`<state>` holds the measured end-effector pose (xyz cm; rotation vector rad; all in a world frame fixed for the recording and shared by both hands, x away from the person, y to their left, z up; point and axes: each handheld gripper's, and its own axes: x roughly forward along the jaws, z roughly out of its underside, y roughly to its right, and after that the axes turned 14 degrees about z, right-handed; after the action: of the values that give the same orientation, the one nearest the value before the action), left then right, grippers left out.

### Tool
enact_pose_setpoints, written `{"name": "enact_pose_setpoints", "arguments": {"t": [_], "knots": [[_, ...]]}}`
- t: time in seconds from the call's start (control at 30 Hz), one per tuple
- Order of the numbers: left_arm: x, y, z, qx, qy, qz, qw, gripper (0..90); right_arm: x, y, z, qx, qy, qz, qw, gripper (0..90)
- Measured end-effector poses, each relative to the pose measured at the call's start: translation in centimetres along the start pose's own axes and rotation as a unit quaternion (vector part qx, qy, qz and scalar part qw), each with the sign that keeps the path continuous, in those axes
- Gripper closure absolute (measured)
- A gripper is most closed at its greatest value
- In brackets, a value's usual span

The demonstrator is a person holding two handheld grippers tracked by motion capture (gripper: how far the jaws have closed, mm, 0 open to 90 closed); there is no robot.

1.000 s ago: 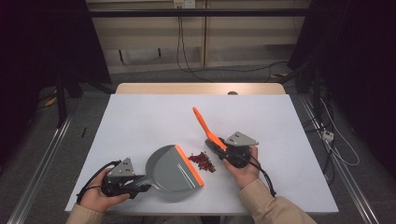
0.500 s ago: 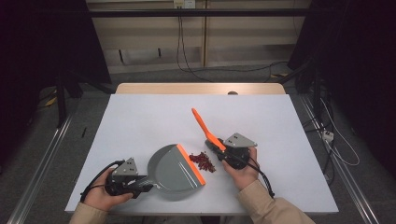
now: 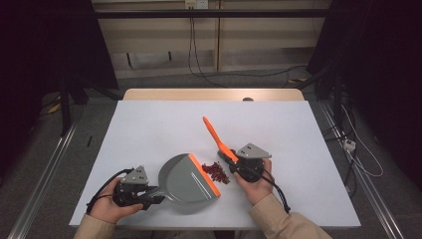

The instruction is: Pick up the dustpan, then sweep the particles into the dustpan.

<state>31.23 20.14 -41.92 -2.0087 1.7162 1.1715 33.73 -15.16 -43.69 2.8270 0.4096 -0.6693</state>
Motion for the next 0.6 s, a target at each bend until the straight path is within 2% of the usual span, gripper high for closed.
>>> {"name": "enact_pose_setpoints", "arguments": {"t": [0.1, 0.13, 0.17, 0.2, 0.57, 0.6], "knots": [[0.00, -0.06, 0.06, 0.000, 0.004, 0.007, 1.0000, 62.6, -0.06, -0.36, 0.03, -0.006, 0.002, 0.001, 1.0000, 70.9], [-0.05, 0.03, 0.02, 0.002, 0.000, -0.001, 1.0000, 62.6, -0.07, -0.44, 0.04, -0.008, 0.003, 0.003, 1.0000, 70.9], [-0.06, 0.05, 0.01, 0.004, -0.001, -0.001, 1.0000, 62.6, -0.07, -0.47, 0.05, -0.010, 0.004, 0.003, 0.9999, 70.9], [-0.08, -0.01, 0.01, 0.007, -0.001, 0.005, 1.0000, 62.6, -0.07, -0.47, 0.04, -0.010, 0.004, 0.003, 0.9999, 70.9], [-0.15, 0.06, -0.06, 0.004, -0.004, 0.017, 0.9998, 62.6, -0.03, -0.89, -0.01, 0.000, 0.003, 0.008, 1.0000, 70.9], [-0.15, 0.18, -0.13, 0.005, -0.008, 0.010, 0.9999, 62.6, -0.03, -0.93, 0.00, 0.002, 0.002, 0.007, 1.0000, 70.8]]}}
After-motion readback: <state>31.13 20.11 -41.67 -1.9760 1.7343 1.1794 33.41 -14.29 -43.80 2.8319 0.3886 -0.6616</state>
